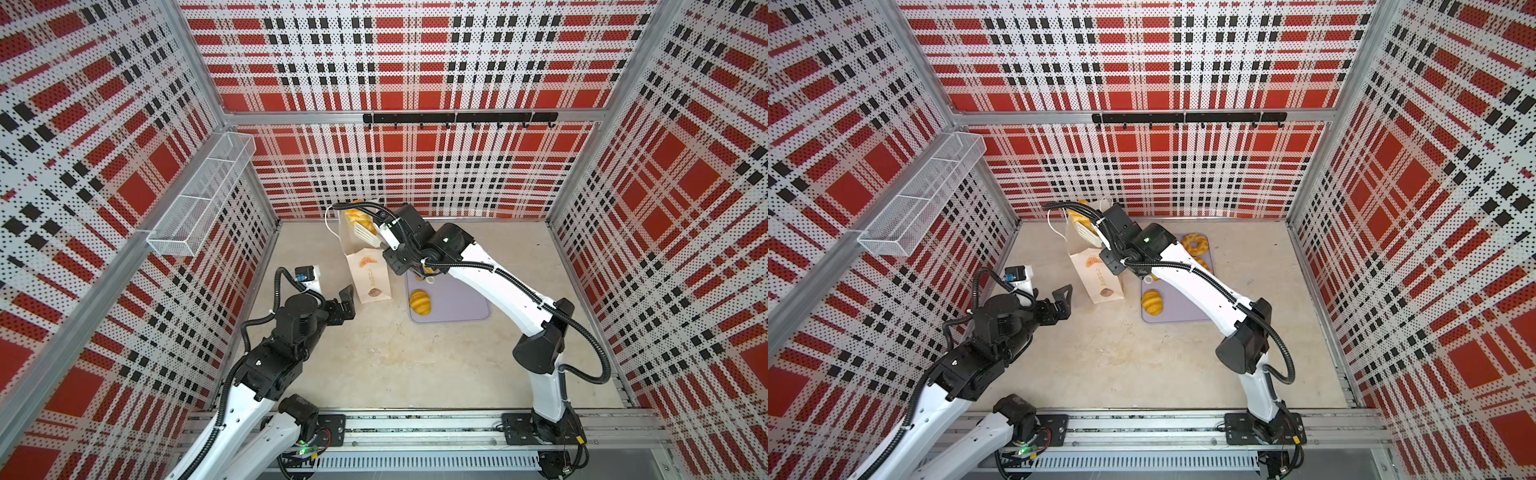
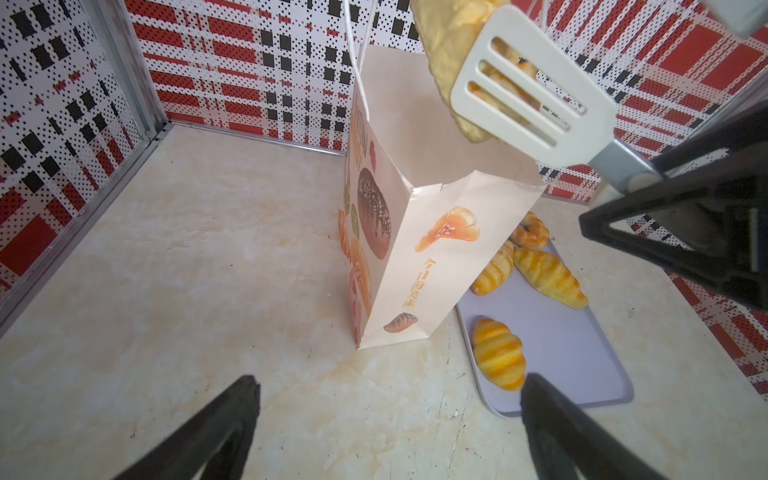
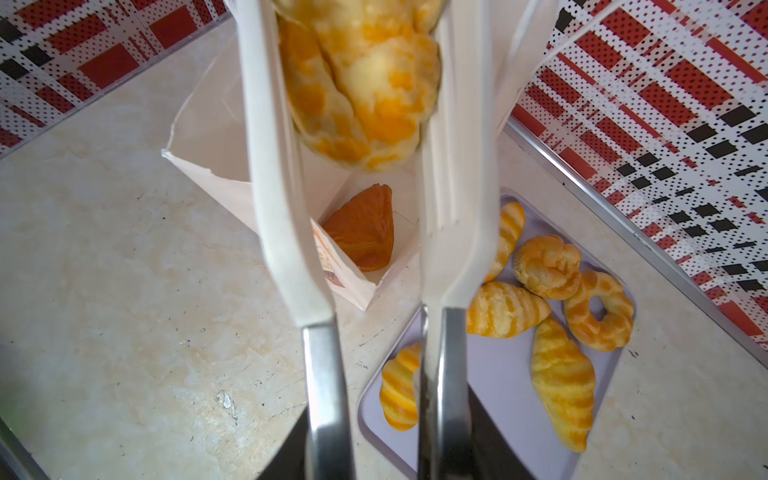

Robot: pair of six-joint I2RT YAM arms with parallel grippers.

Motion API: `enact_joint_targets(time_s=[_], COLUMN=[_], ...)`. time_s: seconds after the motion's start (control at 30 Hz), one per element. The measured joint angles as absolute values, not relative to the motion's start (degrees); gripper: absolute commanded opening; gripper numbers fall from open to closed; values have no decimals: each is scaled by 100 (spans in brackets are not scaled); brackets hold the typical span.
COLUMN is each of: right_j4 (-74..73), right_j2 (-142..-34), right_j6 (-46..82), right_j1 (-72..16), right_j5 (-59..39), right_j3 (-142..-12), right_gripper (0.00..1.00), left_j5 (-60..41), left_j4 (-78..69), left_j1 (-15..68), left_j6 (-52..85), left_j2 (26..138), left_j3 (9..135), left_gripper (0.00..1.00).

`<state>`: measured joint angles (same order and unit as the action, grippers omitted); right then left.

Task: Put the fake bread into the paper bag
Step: 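Carry the pastry in the tongs over the paper bag with the right gripper, then open the tongs with the right gripper to drop the pastry into the bag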

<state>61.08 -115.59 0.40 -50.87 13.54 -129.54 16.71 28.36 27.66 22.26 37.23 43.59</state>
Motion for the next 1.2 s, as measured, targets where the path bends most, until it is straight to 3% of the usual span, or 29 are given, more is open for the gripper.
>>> enact_joint_targets(time_s=[0.27, 0.63, 0.97, 1.2], right_j4=[6141, 6055, 5505, 5199], right_j2=[-11561, -11489, -9688, -8698], right_j6=[36, -58, -86, 62], right_j1=[-5070, -5124, -5186, -5081], right_j5=[1472, 1542, 1651, 1865], right_j3=[-12975, -12851, -10580, -9491], right_gripper=[57, 63, 66, 66], left_j5=[1643, 1391, 1885, 2016], left_j4=[2836, 2836, 2777, 2591], left_j1=[2766, 2818, 3675, 3833], left_j6=[2220, 2279, 2329, 2377], left_j2=[3760, 3802, 3791, 3793], left_j3=[4357, 4357, 4066, 3806], left_gripper=[99, 100, 99, 100])
